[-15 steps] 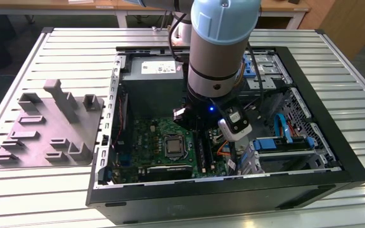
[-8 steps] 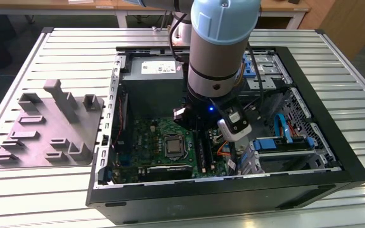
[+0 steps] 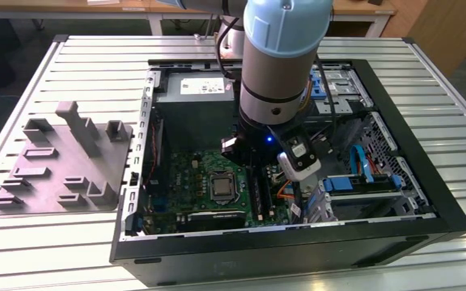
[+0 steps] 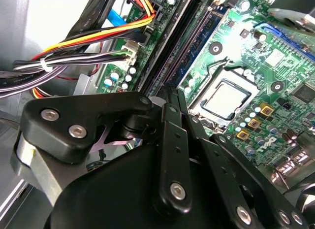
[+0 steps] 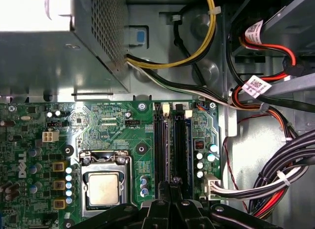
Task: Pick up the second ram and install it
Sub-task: 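Insert the second ram into the second slot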
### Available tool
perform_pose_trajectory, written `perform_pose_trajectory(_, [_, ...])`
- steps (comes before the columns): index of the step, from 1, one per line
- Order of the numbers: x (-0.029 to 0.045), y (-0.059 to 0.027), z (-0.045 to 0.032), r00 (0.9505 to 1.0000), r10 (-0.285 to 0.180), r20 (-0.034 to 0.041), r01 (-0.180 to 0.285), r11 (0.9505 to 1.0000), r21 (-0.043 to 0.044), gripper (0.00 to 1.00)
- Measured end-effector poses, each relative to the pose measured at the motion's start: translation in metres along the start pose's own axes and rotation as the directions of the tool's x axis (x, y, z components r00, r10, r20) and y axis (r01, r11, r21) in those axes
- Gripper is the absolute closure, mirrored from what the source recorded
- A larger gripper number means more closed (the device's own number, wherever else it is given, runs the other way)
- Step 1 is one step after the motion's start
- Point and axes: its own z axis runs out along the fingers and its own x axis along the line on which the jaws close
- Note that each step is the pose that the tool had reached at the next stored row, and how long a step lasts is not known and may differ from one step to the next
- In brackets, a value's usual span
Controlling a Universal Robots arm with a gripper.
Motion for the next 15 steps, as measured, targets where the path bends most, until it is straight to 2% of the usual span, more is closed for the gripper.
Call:
perform_pose_trajectory(9, [0.0,0.0,0.0006,1.0,0.0,-0.0003,0.0,1.0,0.0006,0.89])
perform_pose_trajectory(15, [0.0,0.0001,-0.0004,1.0,0.0,-0.0001,0.0,1.0,0.0049,0.89])
